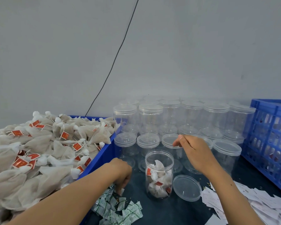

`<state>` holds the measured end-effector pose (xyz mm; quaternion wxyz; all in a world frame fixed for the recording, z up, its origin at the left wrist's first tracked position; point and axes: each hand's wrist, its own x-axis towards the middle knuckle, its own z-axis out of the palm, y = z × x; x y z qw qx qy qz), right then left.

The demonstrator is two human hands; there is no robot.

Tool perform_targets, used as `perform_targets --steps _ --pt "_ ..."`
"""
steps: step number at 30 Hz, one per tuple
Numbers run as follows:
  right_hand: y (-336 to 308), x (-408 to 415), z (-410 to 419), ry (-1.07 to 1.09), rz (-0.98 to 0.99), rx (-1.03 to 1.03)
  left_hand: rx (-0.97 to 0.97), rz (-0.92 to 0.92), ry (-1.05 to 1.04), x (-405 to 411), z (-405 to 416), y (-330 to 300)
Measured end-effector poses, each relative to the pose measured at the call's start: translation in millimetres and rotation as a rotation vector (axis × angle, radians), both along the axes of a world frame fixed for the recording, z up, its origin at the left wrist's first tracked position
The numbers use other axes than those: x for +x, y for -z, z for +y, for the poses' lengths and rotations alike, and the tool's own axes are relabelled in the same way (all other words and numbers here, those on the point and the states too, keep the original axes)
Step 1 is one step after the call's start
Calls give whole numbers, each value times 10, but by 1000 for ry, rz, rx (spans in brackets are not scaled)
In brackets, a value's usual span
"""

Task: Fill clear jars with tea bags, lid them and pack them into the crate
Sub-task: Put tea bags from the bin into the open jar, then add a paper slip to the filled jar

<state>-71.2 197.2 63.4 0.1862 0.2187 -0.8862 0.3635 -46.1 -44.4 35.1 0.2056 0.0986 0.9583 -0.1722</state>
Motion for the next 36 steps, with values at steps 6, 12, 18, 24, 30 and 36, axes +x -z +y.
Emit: perform_targets --steps 6,12,18,24,30,36 --pt "11 -38 51 21 -26 34 72 591 84 28 144 -298" --pt "-4 -26 64 21 -34 59 957 887 -112 71 267 -300" --pt "6 -34 85 50 -105 115 1206 646 -105 23 417 -154" --pt "-19 -86 250 80 -280 155 1262 563 -26 48 504 -88" --pt "35 -185 643 151 -453 172 1350 534 25 31 396 -113" --pt "136 -229 755 199 -625 323 1336 394 -24 43 395 -65"
